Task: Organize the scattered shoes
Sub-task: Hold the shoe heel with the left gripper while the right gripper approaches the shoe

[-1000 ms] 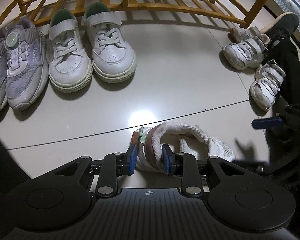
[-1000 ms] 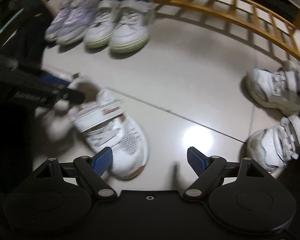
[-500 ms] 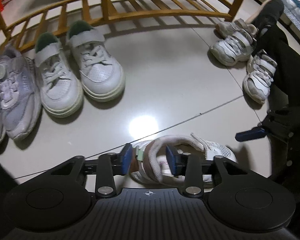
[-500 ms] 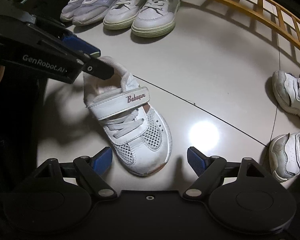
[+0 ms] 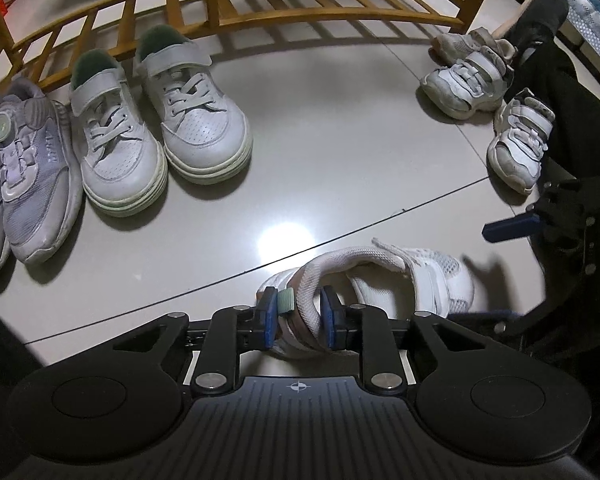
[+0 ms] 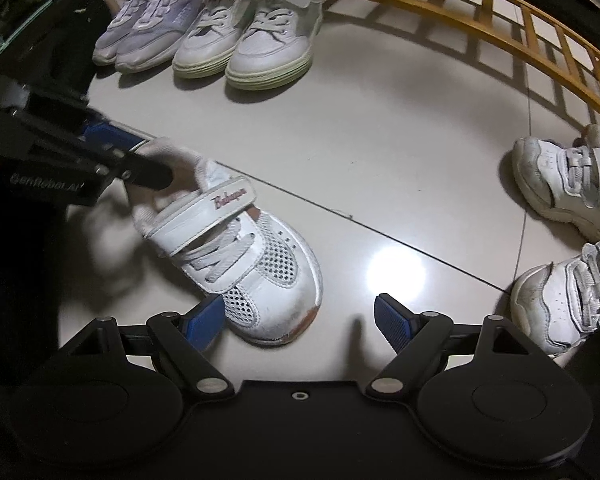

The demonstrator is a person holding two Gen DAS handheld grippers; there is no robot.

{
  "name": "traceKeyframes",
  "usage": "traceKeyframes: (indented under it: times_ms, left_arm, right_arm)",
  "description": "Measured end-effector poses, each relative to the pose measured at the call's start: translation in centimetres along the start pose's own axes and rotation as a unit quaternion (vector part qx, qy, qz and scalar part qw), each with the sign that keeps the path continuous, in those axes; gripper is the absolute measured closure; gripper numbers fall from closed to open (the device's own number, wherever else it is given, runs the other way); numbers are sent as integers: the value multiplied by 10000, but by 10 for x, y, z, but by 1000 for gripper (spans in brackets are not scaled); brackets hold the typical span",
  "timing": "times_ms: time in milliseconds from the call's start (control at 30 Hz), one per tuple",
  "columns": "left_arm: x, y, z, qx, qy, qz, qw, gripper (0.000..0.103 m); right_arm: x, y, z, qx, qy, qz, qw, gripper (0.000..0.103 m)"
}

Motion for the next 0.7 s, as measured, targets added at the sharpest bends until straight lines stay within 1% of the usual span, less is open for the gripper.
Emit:
traceKeyframes:
  times_ms: [200,367,500,567,600,700]
  left_arm:
    - [0,2,-1,-71,112,-27,9999,75]
    - [-5,1,5,-21,-12,33,10000,73]
    - [-3,1,8,32,-23,13,10000,73]
    - [0,1,7,5,18,-27,10000,74]
    - [2,1,7,-10,41,-49,10000,78]
    - [3,0,4,24,38,4,10000,81]
  right_arm:
    - [-2,-7,1,95,-69,-116,9999,19]
    - [-2,-8,0,91,-64,-127,9999,19]
    - [0,-9,-1,106,-61,-114,9999,19]
    - [1,-8,-1,113,-63,-111,9999,19]
    - [1,-8,-1,112,-58,-107,9999,19]
    - [2,-9,-1,114,-60,-120,9998,19]
Point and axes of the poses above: each gripper's, at about its wrist camera, not at the fingertips, and x roughly the way its jaws point, y to its left, z to its top, the point moved 5 cm from there along x, roughly the way its jaws point, and after that the axes turned 11 degrees about z, right-handed, at the moved point
